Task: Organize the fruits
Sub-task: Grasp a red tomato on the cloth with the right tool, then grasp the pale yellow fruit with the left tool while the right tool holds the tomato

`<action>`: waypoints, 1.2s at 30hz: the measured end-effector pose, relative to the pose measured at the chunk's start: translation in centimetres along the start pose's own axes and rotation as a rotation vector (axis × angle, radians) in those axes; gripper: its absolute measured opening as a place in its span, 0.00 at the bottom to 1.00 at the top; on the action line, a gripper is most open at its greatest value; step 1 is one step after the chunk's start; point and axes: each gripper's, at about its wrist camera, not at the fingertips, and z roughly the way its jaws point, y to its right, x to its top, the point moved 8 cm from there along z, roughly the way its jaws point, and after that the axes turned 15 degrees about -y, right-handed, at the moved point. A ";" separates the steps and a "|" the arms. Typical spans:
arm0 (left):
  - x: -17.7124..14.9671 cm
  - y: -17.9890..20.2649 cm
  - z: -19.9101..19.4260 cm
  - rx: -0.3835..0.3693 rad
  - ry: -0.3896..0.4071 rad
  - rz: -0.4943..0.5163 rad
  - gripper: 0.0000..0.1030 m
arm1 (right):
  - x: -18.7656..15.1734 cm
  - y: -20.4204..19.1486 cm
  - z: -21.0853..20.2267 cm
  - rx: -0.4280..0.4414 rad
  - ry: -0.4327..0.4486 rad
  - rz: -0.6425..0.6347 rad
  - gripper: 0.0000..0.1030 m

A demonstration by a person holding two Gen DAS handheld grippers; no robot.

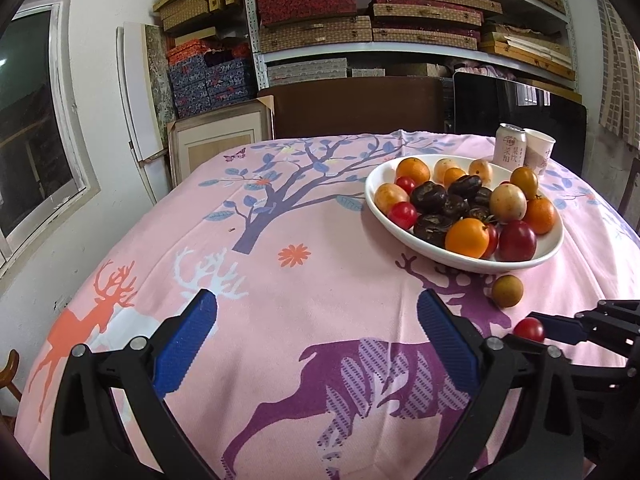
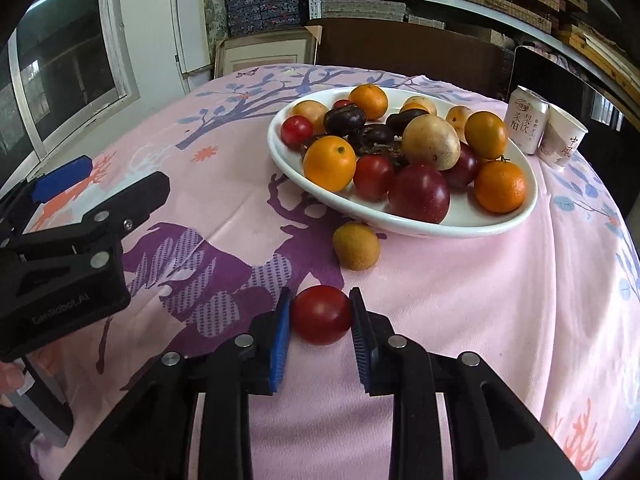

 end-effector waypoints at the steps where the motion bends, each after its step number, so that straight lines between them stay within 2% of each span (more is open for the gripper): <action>1: 0.0 0.0 0.0 -0.003 -0.001 0.002 0.96 | -0.3 0.3 -0.3 -0.007 0.003 0.001 0.28; 5: -0.1 0.9 -0.4 -0.012 0.018 0.042 0.96 | -1.3 3.5 -2.2 -0.078 0.069 0.036 0.28; 8: -0.3 2.9 -1.3 -0.068 0.050 0.128 0.96 | -1.5 6.7 -3.7 -0.138 0.124 0.096 0.28; 10: -0.9 4.9 -1.5 -0.161 0.024 0.198 0.96 | -1.5 8.6 -4.3 -0.198 0.148 0.123 0.28; 12: -1.4 7.0 -1.3 -0.234 -0.012 0.253 0.96 | -1.4 9.7 -4.9 -0.189 0.167 0.151 0.28; 16: -1.6 10.4 0.1 -0.308 -0.096 0.285 0.96 | -1.5 11.3 -5.9 -0.177 0.195 0.195 0.28; 18: -1.8 11.9 1.6 -0.300 -0.166 0.305 0.96 | -1.6 12.2 -6.5 -0.176 0.219 0.234 0.28; 20: -2.1 12.7 3.7 -0.250 -0.255 0.303 0.96 | -1.7 12.7 -6.8 -0.174 0.232 0.269 0.28; 22: -2.3 13.1 4.8 -0.259 -0.309 0.287 0.96 | -1.8 12.9 -7.2 -0.154 0.247 0.278 0.28; 26: -1.4 12.9 5.5 -0.312 -0.321 0.189 0.96 | -1.6 12.8 -7.4 -0.196 0.248 0.250 0.28; 29: -0.7 13.4 5.7 -0.351 -0.328 0.145 0.96 | -1.6 12.7 -7.9 -0.179 0.257 0.248 0.28; 31: -0.3 14.0 5.7 -0.356 -0.320 0.148 0.96 | -1.7 13.0 -8.4 -0.180 0.271 0.255 0.28; 34: -0.1 14.8 6.0 -0.317 -0.320 0.175 0.96 | -1.8 13.5 -9.3 -0.165 0.295 0.273 0.28; 36: 0.2 15.1 5.6 -0.329 -0.300 0.179 0.96 | -1.8 13.9 -9.6 -0.149 0.299 0.285 0.28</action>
